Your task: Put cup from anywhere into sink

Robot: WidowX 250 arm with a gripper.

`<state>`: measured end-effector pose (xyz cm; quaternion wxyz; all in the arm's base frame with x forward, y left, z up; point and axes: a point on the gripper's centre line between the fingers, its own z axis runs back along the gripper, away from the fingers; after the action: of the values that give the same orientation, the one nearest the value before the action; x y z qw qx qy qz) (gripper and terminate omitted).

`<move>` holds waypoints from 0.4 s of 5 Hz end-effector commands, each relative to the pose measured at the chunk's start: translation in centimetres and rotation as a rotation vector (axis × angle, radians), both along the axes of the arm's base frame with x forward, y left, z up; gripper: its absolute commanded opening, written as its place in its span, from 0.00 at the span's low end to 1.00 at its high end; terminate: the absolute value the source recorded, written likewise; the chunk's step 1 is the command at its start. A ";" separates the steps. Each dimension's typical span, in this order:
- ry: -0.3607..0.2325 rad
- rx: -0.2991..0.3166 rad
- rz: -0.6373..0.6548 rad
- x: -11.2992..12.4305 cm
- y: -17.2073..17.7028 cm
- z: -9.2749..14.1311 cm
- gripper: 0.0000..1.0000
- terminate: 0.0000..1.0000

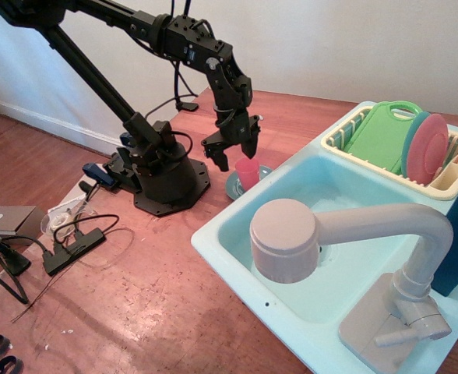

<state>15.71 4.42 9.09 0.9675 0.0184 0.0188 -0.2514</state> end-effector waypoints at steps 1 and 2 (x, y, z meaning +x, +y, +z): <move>0.000 0.000 0.000 0.0 0.0 0.0 1.00 0.00; 0.009 -0.012 -0.005 -0.3 -0.3 -1.5 1.00 0.00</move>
<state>15.05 4.04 6.88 0.9666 0.0075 0.0353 -0.2536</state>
